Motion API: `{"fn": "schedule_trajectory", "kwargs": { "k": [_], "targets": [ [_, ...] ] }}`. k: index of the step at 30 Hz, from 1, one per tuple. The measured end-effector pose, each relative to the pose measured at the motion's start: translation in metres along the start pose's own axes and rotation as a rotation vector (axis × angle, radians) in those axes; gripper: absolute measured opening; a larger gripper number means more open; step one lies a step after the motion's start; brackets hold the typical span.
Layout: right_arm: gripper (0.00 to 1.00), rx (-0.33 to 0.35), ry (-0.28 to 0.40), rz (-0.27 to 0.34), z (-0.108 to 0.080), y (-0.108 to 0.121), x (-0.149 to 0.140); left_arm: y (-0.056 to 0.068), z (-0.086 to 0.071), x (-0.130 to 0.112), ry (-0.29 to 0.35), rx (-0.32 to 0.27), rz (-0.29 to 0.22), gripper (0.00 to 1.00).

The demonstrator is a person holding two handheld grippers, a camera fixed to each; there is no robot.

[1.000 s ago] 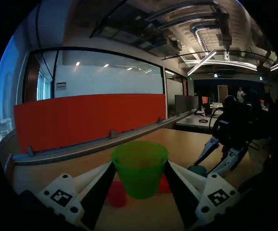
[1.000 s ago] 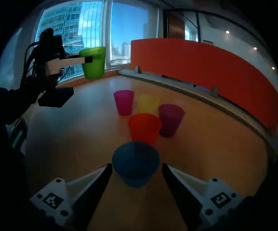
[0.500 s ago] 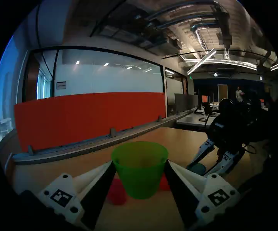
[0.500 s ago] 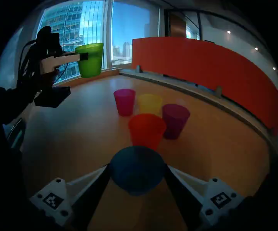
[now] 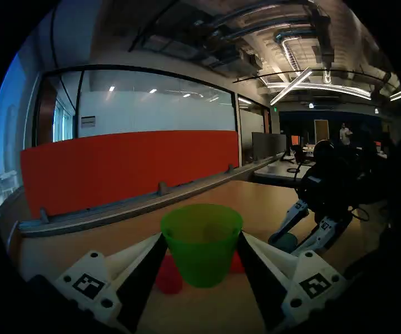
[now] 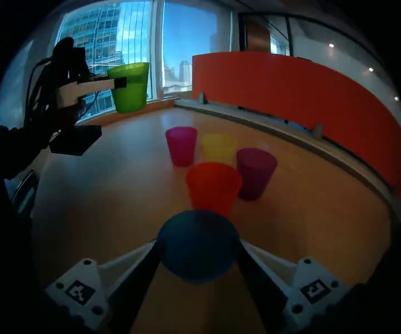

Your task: Pour water

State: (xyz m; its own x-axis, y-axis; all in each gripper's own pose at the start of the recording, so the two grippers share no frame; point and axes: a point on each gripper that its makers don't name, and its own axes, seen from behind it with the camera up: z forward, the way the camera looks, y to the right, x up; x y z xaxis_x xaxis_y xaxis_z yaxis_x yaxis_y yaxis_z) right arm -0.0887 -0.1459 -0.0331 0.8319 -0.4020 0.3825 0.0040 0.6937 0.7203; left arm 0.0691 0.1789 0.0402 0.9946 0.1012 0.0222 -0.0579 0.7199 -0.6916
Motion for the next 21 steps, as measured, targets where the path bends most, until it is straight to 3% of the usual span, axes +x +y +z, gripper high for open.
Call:
{"fn": "schedule_trajectory", "kwargs": {
  "k": [6, 21],
  "targets": [
    [0.91, -0.005, 0.007, -0.006, -0.001, 0.0, 0.003, 0.003, -0.002, -0.003, -0.004, -0.008, -0.002, 0.85],
    [0.91, -0.015, 0.101, -0.006, -0.026, 0.001, 0.05, 0.006, -0.006, -0.007, -0.007, -0.009, -0.006, 0.85]
  ]
}}
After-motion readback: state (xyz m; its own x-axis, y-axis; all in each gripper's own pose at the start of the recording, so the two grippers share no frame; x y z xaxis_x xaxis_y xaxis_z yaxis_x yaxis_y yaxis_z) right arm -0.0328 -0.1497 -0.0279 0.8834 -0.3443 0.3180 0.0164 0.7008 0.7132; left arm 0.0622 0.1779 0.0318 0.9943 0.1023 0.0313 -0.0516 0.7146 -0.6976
